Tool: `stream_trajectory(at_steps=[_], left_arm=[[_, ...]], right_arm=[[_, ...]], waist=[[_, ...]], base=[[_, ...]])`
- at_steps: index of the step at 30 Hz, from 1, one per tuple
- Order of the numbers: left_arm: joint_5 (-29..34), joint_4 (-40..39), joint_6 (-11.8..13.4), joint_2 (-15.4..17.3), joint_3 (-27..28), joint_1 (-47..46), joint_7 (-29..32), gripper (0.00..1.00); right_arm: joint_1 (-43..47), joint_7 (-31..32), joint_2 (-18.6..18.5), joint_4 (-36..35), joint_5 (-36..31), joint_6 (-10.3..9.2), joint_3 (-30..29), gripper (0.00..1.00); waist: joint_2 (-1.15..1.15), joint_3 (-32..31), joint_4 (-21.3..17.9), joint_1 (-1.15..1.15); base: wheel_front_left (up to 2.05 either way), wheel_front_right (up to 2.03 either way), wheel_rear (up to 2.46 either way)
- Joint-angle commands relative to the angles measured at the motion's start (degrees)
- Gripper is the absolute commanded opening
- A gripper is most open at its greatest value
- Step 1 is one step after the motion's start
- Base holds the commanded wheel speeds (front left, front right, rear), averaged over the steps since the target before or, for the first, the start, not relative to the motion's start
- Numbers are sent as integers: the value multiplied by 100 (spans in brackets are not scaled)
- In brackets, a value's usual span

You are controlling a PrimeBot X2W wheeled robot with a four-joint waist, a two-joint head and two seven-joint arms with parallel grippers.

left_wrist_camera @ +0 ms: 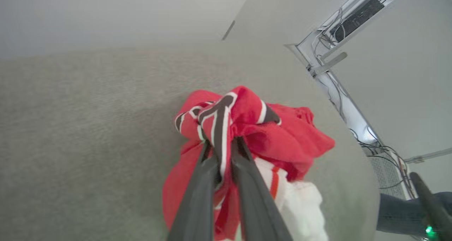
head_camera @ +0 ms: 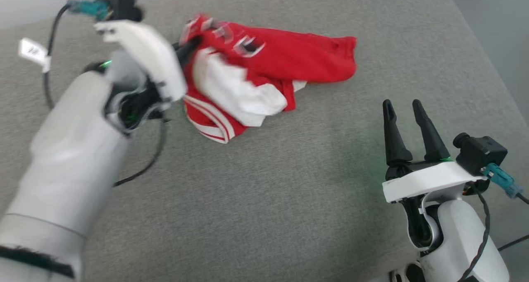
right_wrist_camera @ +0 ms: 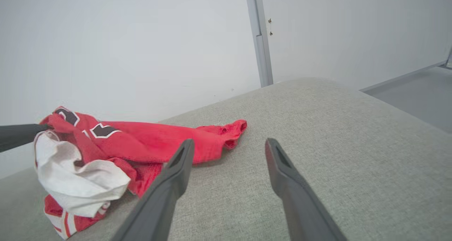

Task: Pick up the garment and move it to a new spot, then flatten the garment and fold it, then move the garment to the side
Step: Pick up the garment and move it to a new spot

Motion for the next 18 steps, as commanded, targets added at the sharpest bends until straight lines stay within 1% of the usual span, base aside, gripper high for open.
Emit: stream_trajectory(at_steps=[1, 4, 6, 8, 10, 13, 18], left_arm=[[104, 134, -11, 101, -62, 25, -40, 0], [350, 535, -18, 281, -310, 1, -5, 0], [802, 664, -21, 481, -757, -70, 37, 0], [1233, 643, -22, 621, -1330, -104, 150, 0], [1477, 647, -18, 749, -1824, -79, 306, 0], [1584, 688, -19, 870, -2279, -78, 381, 0], [1567, 850, -7, 969, -2797, -204, 290, 0]], right_arm=[[9, -26, 18, -1, 50, -2, 18, 100], [29, -26, 18, -5, 107, -2, 10, 100], [23, -26, 17, -15, 150, -2, 10, 100], [4, -26, 18, -29, 180, -2, 14, 100], [-30, -26, 18, -40, 213, -2, 36, 100], [-88, -26, 18, -57, 276, -2, 93, 100], [-136, -26, 17, -76, 339, -2, 170, 100]], waist=[[0, 48, -87, 0], [0, 83, -149, 0], [0, 119, -180, 0], [0, 162, -203, 0], [0, 208, -229, 0], [0, 289, -279, 0], [0, 383, -319, 0]], base=[[0, 0, 0], [0, 0, 0], [0, 0, 0], [0, 0, 0], [0, 0, 0], [0, 0, 0], [0, 0, 0]])
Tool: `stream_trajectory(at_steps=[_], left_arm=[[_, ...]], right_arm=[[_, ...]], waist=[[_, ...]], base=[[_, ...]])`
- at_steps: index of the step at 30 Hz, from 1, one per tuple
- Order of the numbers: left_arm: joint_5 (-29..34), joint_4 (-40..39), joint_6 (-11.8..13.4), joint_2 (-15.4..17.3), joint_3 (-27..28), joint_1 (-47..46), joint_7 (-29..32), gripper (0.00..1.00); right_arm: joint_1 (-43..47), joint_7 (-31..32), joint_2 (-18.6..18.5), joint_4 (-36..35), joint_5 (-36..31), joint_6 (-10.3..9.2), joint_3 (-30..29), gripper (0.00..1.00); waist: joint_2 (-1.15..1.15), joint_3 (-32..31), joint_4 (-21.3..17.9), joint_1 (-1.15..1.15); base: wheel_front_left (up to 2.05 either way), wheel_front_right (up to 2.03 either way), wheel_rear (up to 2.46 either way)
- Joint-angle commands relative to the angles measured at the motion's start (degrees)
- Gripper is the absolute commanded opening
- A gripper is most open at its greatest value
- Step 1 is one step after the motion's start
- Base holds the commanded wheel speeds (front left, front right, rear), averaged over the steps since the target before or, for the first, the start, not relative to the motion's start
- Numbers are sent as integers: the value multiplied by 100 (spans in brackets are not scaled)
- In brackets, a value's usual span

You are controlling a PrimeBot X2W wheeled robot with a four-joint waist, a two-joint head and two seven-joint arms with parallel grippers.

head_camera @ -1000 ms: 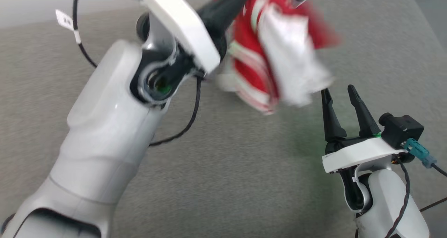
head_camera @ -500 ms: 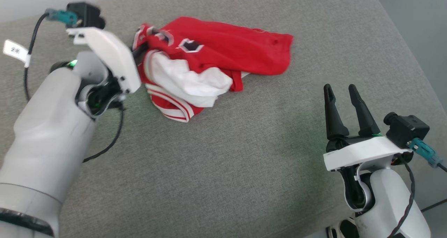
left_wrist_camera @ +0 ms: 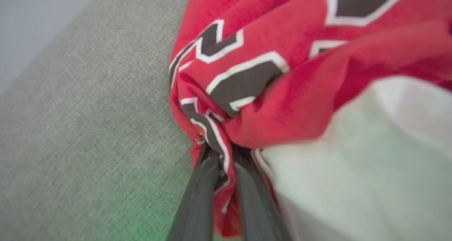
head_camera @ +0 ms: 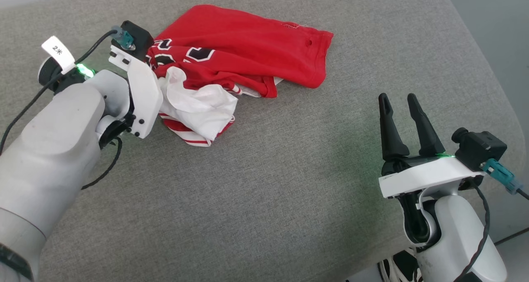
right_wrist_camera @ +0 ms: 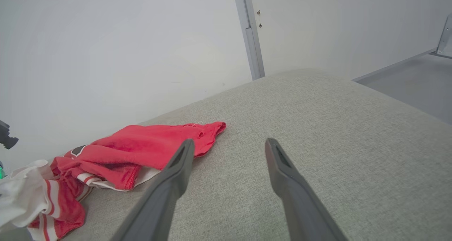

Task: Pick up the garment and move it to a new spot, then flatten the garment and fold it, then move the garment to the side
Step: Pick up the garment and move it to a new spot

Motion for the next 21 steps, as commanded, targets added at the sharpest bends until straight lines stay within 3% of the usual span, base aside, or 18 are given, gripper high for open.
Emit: stream_trajectory(at_steps=[1, 2, 4, 5, 6, 13, 21], left_arm=[[8, 237, 20, 36, -242, 323, 65, 0], [-36, 252, 20, 33, -274, 285, -2, 0], [-143, 244, 19, 19, -330, 202, -174, 45], [-198, 222, 19, 16, -360, 159, -265, 84], [-253, 189, 18, -2, -381, 108, -365, 100], [-739, -183, 17, -125, -351, 22, -984, 100], [-1794, -456, 18, -203, 138, 824, -2064, 100]], right_arm=[[-35, -27, 13, -19, 5, -2, 10, 100], [-21, -27, 13, -16, -13, -2, -9, 100], [27, -27, 13, 3, -79, -2, -57, 100], [49, -27, 14, 12, -105, -2, -70, 100], [72, -27, 14, 25, -145, -2, -87, 100], [174, -27, 10, 56, -475, -2, -130, 100], [346, -27, 6, 127, -1096, -2, -211, 100]], waist=[[0, 1, 10, 0], [0, -12, 32, 0], [0, -68, 103, 0], [0, -105, 149, 0], [0, -151, 203, 0], [0, -521, 618, 0], [0, -1094, 1201, 0]], base=[[0, 0, 0], [0, 0, 0], [0, 0, 0], [0, 0, 0], [0, 0, 0], [0, 0, 0], [0, 0, 0]])
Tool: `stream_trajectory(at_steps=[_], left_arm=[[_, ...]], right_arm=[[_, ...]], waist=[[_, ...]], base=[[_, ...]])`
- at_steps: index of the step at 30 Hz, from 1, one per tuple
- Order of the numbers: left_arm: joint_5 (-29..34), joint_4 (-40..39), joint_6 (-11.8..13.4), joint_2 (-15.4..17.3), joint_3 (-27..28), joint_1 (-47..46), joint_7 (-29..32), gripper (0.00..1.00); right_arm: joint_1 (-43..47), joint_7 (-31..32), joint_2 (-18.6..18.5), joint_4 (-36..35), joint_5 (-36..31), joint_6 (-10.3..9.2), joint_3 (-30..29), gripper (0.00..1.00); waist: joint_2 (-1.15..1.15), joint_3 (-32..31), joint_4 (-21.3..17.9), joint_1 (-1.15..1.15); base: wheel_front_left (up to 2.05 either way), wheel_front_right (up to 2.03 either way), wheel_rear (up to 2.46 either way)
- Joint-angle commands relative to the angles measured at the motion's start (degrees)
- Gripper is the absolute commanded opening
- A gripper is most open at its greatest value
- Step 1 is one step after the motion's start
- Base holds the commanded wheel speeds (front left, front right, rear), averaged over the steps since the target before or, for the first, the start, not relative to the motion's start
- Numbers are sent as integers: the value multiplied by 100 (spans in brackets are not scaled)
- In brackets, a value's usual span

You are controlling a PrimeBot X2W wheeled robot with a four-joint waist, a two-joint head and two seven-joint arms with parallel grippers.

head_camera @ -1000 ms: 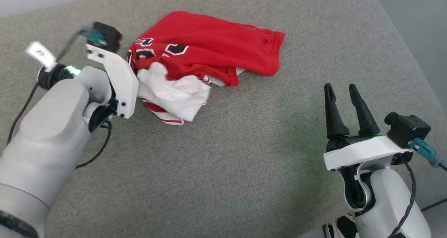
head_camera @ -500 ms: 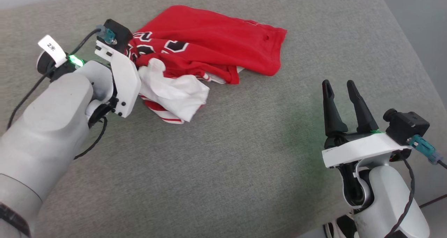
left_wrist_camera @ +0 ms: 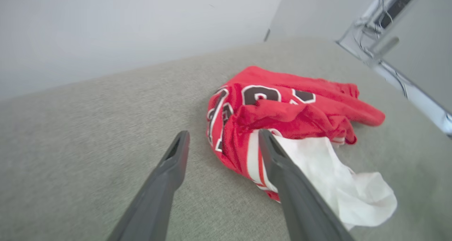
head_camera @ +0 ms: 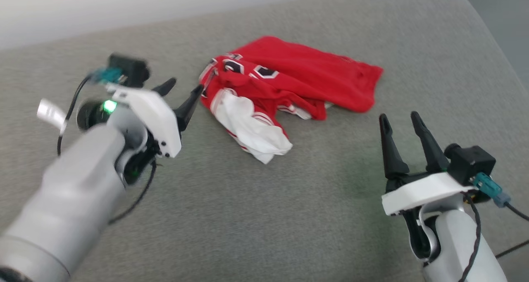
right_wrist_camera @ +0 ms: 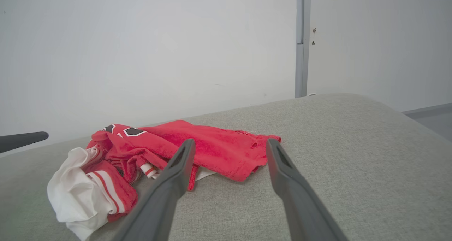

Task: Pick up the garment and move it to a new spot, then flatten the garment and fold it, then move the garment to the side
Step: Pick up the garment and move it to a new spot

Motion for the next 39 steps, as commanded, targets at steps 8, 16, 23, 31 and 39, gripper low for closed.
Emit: stream_trajectory(at_steps=[8, 16, 23, 31, 39], left_arm=[[-782, 75, 16, -283, 636, 1554, -1410, 100], [128, -471, 401, -392, 2056, 2818, -1521, 100], [1967, -1769, 919, -529, 3523, 4272, -1524, 100], [3598, -3013, 989, -897, 4659, 5468, -1525, 100], [4497, -3668, 740, -1197, 5493, 6042, -1525, 100]], right_arm=[[342, -27, -230, -8, -333, -2, -264, 100], [608, -27, -460, 3, -354, -2, -391, 100], [881, -27, -549, -74, -315, -2, -566, 100], [1163, -27, -652, -242, -327, -2, -691, 100], [1389, -27, -660, -583, -394, -2, -869, 100]], waist=[[0, -685, 827, 0], [0, -959, 1315, 0], [0, -1100, 1507, 0], [0, -1226, 1515, 0], [0, -1385, 1446, 0]], base=[[0, 0, 0], [0, 0, 0], [0, 0, 0], [0, 0, 0], [0, 0, 0]])
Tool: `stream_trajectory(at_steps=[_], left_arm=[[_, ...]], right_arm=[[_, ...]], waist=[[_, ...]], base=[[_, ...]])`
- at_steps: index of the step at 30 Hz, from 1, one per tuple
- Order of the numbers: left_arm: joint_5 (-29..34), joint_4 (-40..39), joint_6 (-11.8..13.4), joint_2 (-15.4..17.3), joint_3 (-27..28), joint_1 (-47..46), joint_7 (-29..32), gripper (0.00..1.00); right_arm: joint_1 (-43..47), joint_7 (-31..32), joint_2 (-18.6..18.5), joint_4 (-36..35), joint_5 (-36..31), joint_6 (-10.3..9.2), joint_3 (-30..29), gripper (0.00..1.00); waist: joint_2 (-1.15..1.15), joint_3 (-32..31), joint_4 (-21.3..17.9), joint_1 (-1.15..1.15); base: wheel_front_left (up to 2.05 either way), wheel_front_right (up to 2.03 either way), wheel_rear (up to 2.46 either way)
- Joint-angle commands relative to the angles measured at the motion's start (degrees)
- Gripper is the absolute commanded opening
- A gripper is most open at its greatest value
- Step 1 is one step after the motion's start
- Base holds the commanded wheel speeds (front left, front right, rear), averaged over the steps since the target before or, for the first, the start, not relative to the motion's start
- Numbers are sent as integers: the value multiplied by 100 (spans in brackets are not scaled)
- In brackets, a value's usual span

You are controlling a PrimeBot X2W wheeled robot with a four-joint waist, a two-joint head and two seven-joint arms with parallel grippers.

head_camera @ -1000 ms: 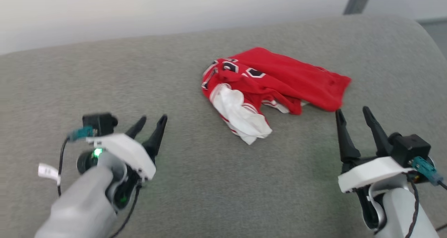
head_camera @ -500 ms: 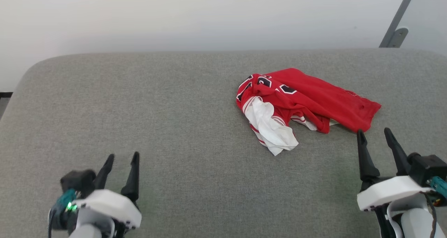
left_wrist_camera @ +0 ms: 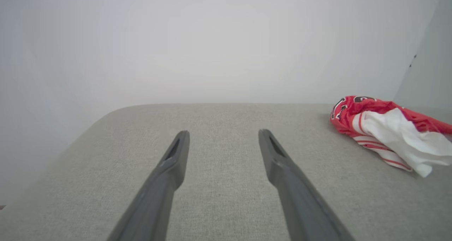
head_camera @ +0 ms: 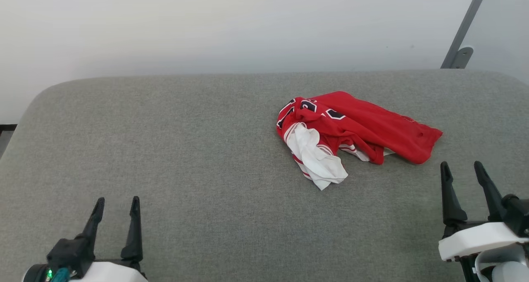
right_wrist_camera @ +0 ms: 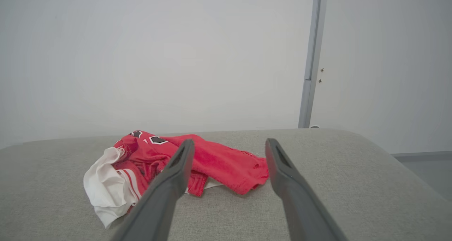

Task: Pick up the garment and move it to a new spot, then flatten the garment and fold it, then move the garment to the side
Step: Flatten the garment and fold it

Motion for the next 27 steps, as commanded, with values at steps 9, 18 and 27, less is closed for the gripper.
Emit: stream_trajectory(at_steps=[9, 18, 27], left_arm=[[446, -30, -406, -433, 505, 272, -31, 100], [618, 24, -630, -671, 717, 198, -31, 100], [367, 308, -737, -218, -499, -808, 113, 100]], right_arm=[[120, -27, 47, -169, -45, -2, -44, 100], [68, -27, 76, -147, -55, -2, -35, 100], [-129, -27, 177, -170, -34, -2, -51, 100]], waist=[[0, -29, -34, 0], [0, 9, -60, 0], [0, 126, -147, 0]], base=[[0, 0, 0], [0, 0, 0], [0, 0, 0]])
